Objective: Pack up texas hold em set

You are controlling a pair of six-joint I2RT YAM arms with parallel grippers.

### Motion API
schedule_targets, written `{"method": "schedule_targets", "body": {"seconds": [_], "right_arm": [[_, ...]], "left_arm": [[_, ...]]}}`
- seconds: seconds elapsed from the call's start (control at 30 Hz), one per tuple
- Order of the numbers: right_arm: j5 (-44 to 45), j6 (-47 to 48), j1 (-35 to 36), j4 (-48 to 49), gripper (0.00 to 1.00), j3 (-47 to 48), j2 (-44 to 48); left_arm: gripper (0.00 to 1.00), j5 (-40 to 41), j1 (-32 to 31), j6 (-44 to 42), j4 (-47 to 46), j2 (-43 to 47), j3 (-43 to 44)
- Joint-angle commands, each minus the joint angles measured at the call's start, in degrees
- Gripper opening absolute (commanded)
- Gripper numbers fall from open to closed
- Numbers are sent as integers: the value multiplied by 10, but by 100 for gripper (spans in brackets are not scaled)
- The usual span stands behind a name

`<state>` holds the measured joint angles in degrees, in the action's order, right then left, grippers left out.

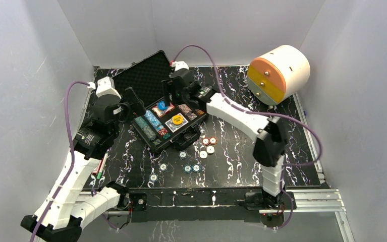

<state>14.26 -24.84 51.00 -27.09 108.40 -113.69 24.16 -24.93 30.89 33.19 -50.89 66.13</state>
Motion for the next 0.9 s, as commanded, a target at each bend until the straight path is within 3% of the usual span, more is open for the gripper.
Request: {"method": "schedule_targets", "body": {"seconds": [0.0, 0.23, 0.43, 0.67, 0.87], "right_arm": [[48, -30, -6, 15, 81, -114, 110], [90, -114, -19, -73, 81, -320, 250], [28, -181, -20, -68, 77, -456, 295], [-29, -204, -20, -34, 74, -496, 259], [17, -230, -20, -53, 74, -481, 205]], "left_arm": [[98, -28, 0, 6, 11, 5, 13], [98, -63, 0, 48, 9, 14, -16], [99, -114, 0, 95, -20, 20, -55], [98, -142, 0, 115, -24, 13, -65], [98, -152, 0, 124, -35, 3, -77]]}}
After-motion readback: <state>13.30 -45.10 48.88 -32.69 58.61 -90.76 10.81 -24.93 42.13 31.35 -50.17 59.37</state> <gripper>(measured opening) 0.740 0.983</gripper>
